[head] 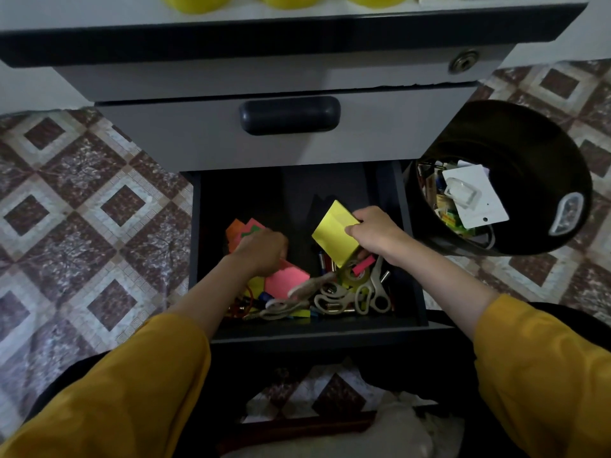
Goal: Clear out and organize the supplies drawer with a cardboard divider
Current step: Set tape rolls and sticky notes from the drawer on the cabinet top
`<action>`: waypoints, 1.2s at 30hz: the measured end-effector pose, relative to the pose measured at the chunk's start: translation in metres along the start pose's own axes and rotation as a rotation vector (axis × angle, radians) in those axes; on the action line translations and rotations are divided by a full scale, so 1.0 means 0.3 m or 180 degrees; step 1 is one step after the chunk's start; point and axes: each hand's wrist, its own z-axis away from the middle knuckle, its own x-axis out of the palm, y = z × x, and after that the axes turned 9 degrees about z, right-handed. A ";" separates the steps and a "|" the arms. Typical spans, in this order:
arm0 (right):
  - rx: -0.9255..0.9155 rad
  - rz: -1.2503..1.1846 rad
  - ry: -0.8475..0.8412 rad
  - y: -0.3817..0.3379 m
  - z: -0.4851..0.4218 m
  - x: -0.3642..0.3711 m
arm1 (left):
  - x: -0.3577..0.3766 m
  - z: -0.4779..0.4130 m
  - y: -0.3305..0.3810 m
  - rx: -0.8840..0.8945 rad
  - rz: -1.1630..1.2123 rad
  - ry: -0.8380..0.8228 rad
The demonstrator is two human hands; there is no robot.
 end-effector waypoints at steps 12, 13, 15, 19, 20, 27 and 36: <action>0.0295 -0.0136 0.0164 0.011 -0.017 -0.009 | -0.097 0.009 -0.036 0.0069 0.1973 0.0514; 0.0282 -0.0111 0.0168 0.008 -0.014 -0.011 | -0.097 0.011 -0.032 0.0067 0.2063 0.0549; 0.0288 -0.0042 0.0210 0.001 -0.009 -0.018 | -0.100 0.014 -0.029 0.0069 0.2250 0.0560; 0.0298 0.0005 0.0241 0.002 -0.004 -0.022 | -0.103 0.021 -0.037 -0.0088 0.2469 0.0250; 0.0299 -0.0001 0.0229 0.002 -0.002 -0.022 | -0.102 0.020 -0.041 -0.0171 0.2476 0.0235; 0.0311 -0.0164 0.0197 -0.005 0.000 -0.029 | -0.093 0.014 -0.032 -0.0380 0.2961 0.0375; 0.0384 -0.0565 0.0266 0.012 0.015 -0.034 | -0.014 0.103 -0.024 -0.0945 0.3684 0.0151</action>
